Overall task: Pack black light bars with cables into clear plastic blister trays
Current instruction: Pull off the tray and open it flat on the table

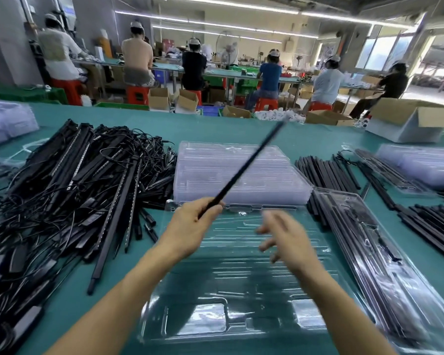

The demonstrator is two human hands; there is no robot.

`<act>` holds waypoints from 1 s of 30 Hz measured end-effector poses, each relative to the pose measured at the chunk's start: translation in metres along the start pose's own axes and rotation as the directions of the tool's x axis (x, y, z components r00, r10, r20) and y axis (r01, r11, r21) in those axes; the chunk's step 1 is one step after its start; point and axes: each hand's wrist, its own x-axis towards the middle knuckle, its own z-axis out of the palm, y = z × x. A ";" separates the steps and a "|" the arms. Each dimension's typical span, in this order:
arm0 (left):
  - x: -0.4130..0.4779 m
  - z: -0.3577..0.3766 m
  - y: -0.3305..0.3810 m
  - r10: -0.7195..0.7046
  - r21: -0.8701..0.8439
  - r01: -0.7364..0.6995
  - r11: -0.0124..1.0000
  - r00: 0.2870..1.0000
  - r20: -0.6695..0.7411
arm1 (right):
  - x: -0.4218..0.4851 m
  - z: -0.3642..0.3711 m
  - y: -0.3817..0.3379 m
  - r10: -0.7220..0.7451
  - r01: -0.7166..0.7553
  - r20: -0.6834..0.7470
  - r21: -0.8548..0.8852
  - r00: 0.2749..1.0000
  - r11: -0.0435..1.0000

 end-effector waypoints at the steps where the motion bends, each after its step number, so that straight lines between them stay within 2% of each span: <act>1: -0.005 -0.006 -0.005 0.044 0.136 -0.052 0.989 0.997 0.063 | 0.004 -0.015 0.004 0.005 0.009 -0.104 0.133 0.995 0.991; 3: -0.016 -0.017 -0.015 0.033 0.374 -0.106 0.921 0.980 0.194 | 0.009 -0.044 0.013 0.049 0.036 -0.204 0.393 0.978 0.919; 4: -0.021 -0.019 -0.020 0.019 0.431 -0.124 0.894 0.971 0.239 | 0.012 -0.055 0.017 0.080 0.028 -0.209 0.468 0.975 0.883; 6: -0.030 -0.020 -0.028 0.018 0.418 -0.151 0.896 0.952 0.305 | 0.012 -0.069 0.024 0.127 -0.028 -0.173 0.485 0.977 0.874; 8: -0.034 -0.018 -0.030 0.046 0.330 -0.159 0.930 0.945 0.324 | 0.008 -0.075 0.032 0.139 -0.076 -0.110 0.446 0.984 0.892; 10: -0.037 -0.019 -0.033 0.106 0.268 -0.172 0.948 0.964 0.245 | 0.003 -0.082 0.039 0.155 -0.109 -0.080 0.411 0.985 0.905; 12: -0.040 -0.027 -0.039 0.149 0.280 -0.163 0.946 0.986 0.069 | 0.001 -0.093 0.045 0.176 -0.110 -0.122 0.417 0.977 0.902; 15: -0.045 -0.044 -0.051 0.091 0.378 -0.019 0.926 0.981 -0.174 | 0.001 -0.107 0.052 0.204 -0.112 -0.173 0.430 0.964 0.896; 18: -0.049 -0.058 -0.058 0.001 0.383 0.139 0.913 0.939 -0.343 | 0.000 -0.110 0.058 0.185 -0.137 -0.122 0.329 0.975 0.935; 20: -0.053 -0.061 -0.063 -0.026 0.353 0.171 0.920 0.925 -0.379 | -0.003 -0.107 0.062 0.136 -0.113 -0.089 0.220 0.987 0.969; 23: -0.062 -0.058 -0.065 -0.142 0.215 0.219 0.952 0.935 -0.325 | -0.003 -0.103 0.067 0.036 -0.028 -0.093 0.082 0.995 0.996; 24: -0.064 -0.057 -0.066 -0.163 0.193 0.229 0.954 0.939 -0.304 | -0.002 -0.104 0.069 0.016 -0.005 -0.105 0.097 0.994 0.995; 27: -0.065 -0.056 -0.065 -0.208 0.168 0.261 0.951 0.938 -0.278 | 0.003 -0.105 0.073 0.052 -0.014 -0.124 0.288 0.991 0.958; 30: -0.064 -0.057 -0.062 -0.235 0.159 0.283 0.946 0.936 -0.263 | 0.007 -0.106 0.076 0.071 -0.038 -0.103 0.293 0.992 0.955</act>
